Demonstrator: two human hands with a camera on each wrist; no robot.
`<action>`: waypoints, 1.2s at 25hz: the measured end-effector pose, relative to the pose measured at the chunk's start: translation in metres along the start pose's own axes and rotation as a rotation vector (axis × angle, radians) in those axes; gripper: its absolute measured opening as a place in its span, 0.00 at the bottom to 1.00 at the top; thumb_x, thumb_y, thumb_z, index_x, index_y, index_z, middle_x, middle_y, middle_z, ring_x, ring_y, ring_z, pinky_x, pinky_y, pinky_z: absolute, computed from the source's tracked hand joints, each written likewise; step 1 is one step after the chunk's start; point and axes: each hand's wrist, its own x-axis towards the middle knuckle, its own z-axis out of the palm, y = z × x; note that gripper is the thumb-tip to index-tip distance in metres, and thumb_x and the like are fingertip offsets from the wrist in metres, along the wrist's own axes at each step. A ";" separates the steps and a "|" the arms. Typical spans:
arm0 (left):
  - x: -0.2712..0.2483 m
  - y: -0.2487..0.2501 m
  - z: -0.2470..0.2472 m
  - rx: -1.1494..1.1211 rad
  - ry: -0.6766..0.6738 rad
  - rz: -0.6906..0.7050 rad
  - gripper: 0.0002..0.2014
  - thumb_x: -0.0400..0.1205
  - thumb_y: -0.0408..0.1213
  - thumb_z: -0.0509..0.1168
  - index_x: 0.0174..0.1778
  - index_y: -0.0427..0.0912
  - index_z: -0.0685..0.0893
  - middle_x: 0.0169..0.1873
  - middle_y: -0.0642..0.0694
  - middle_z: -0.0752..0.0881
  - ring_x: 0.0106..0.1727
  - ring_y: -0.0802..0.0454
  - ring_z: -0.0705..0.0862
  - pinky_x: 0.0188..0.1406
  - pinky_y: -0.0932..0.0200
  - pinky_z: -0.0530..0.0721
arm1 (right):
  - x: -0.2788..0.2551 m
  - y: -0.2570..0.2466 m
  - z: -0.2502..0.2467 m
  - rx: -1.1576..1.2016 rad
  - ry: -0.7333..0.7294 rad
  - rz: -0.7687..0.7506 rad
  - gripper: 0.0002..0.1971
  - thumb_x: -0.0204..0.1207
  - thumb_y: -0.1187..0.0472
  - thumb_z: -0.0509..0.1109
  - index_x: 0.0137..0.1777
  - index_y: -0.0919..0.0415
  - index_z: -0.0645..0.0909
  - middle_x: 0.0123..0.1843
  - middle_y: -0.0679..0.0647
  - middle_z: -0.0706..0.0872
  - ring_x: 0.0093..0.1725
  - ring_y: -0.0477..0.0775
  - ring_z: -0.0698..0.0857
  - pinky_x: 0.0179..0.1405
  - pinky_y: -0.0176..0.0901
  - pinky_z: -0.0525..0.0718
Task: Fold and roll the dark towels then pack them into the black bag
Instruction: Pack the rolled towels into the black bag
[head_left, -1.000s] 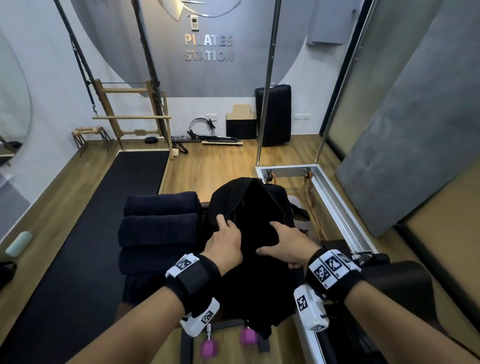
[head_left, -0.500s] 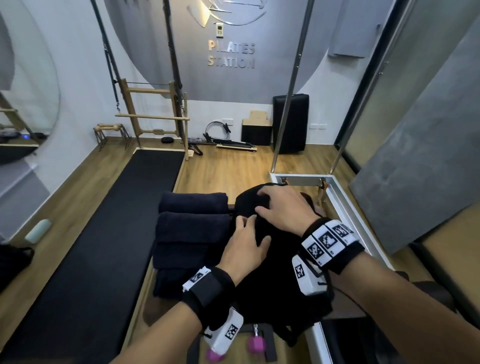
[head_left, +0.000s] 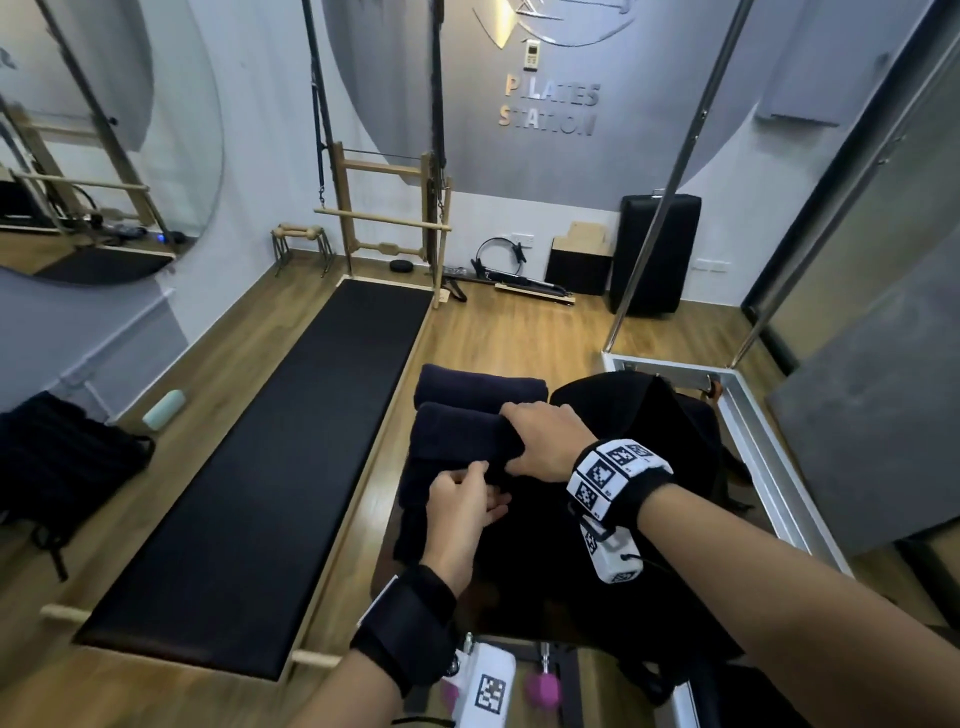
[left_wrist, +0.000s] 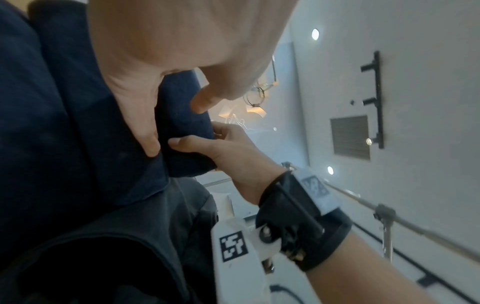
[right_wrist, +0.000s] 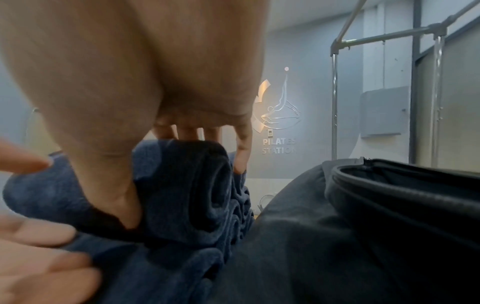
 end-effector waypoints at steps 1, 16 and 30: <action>-0.001 0.003 0.000 -0.067 -0.029 -0.015 0.12 0.90 0.44 0.68 0.59 0.37 0.86 0.48 0.35 0.95 0.48 0.42 0.96 0.47 0.51 0.95 | -0.002 0.000 -0.001 0.036 0.025 -0.003 0.23 0.73 0.45 0.77 0.62 0.53 0.76 0.58 0.50 0.86 0.59 0.60 0.86 0.61 0.61 0.80; -0.015 0.059 0.106 -0.085 -0.590 -0.045 0.32 0.71 0.61 0.82 0.66 0.45 0.92 0.57 0.38 0.95 0.59 0.41 0.94 0.53 0.49 0.94 | -0.108 0.055 -0.049 1.264 0.283 0.284 0.34 0.74 0.37 0.80 0.75 0.49 0.75 0.68 0.49 0.87 0.62 0.43 0.91 0.62 0.43 0.89; 0.011 0.009 0.160 1.722 -0.541 0.397 0.15 0.88 0.42 0.63 0.69 0.44 0.81 0.74 0.38 0.68 0.72 0.35 0.75 0.64 0.43 0.77 | -0.108 0.145 -0.022 0.752 -0.124 0.580 0.27 0.89 0.52 0.64 0.87 0.48 0.67 0.83 0.53 0.71 0.78 0.58 0.73 0.73 0.51 0.81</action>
